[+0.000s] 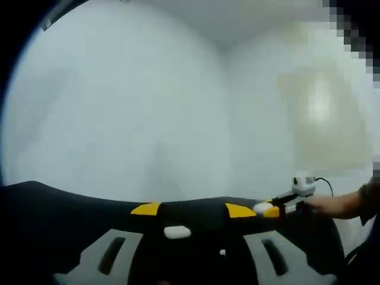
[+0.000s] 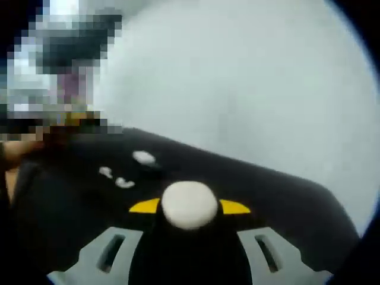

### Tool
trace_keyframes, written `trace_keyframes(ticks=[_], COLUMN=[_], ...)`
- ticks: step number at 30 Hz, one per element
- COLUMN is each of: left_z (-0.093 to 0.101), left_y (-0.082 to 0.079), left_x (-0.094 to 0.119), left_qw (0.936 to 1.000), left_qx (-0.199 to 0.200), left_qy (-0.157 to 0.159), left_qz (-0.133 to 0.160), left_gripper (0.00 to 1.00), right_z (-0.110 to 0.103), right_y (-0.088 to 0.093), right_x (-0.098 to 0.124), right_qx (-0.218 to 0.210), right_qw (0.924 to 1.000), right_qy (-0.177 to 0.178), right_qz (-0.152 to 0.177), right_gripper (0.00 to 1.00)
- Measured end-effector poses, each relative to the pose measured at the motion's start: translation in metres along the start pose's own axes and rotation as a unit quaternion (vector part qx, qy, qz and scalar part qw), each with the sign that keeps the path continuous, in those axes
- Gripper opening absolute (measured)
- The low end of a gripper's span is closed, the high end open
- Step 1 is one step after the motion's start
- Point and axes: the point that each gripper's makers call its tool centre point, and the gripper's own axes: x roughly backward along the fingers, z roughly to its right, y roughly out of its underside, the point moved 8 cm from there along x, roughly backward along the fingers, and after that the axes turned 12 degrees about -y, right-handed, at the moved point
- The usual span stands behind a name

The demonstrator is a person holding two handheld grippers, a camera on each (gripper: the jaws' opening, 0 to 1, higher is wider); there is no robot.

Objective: Pick up three earphones and place each one into its charging case using tactile feedback, ensure that each earphone is properly inserted and securely positioned inside the case.

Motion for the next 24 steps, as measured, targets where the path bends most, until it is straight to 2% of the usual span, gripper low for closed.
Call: trace_keyframes(ticks=[12,15,20,24], left_z=[0.001,0.005,0.013,0.014], left_y=[0.004,0.009,0.013,0.015], left_x=[-0.001,-0.002,-0.003,-0.003], left_qw=[0.9999,0.9994,0.9982,0.9977], left_qx=[-0.008,-0.007,-0.034,-0.041], left_qy=[0.000,0.011,0.019,0.023], left_qz=[-0.013,-0.033,-0.045,-0.050], left_gripper=[0.37,0.37,0.37,0.37], right_z=[0.035,0.045,0.050,0.048], right_y=[0.026,0.032,0.034,0.040], right_x=[0.009,0.012,0.012,0.009], right_qx=[-0.069,-0.122,-0.122,-0.094], right_qw=[0.9944,0.9880,0.9864,0.9877], right_qy=[0.077,0.094,0.109,0.114], right_qz=[-0.021,-0.015,-0.018,-0.051], right_gripper=[0.37,0.37,0.37,0.38])
